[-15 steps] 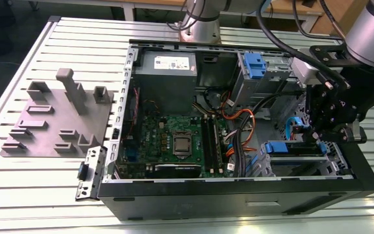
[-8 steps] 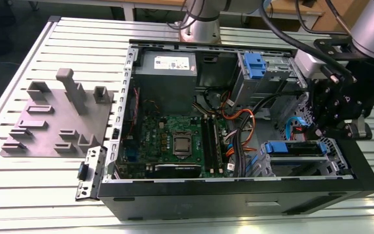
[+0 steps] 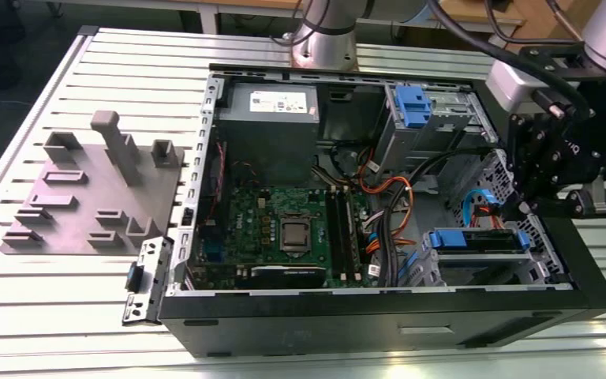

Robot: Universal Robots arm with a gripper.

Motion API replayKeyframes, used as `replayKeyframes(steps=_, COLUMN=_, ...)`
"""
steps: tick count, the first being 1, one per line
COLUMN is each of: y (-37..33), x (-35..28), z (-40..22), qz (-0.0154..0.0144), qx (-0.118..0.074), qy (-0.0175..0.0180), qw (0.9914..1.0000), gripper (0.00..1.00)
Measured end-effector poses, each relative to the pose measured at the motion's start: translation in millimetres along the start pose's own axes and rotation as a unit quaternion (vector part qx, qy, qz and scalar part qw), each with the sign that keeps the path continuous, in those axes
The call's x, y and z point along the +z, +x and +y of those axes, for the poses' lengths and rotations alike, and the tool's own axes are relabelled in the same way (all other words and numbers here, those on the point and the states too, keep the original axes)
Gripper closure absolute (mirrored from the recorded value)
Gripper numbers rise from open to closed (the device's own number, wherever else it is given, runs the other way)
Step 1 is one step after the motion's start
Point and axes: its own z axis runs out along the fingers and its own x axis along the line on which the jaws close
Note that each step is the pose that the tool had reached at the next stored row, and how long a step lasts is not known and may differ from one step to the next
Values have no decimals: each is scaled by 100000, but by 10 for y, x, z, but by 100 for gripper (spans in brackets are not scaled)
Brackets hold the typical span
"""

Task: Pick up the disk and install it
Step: 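Insert the second disk wire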

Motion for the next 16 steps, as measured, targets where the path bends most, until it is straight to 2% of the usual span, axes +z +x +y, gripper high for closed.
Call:
replayKeyframes(steps=5, y=5, x=-71, z=-5, qz=-7, qx=0, qy=-1, qw=100000, gripper=89)
replayKeyframes(steps=12, y=0, x=-82, z=51, qz=-25, qx=2, qy=-9, qw=100000, gripper=89)
replayKeyframes(steps=16, y=-35, x=-89, z=55, qz=-30, qx=-17, qy=-225, qw=100000, gripper=89)
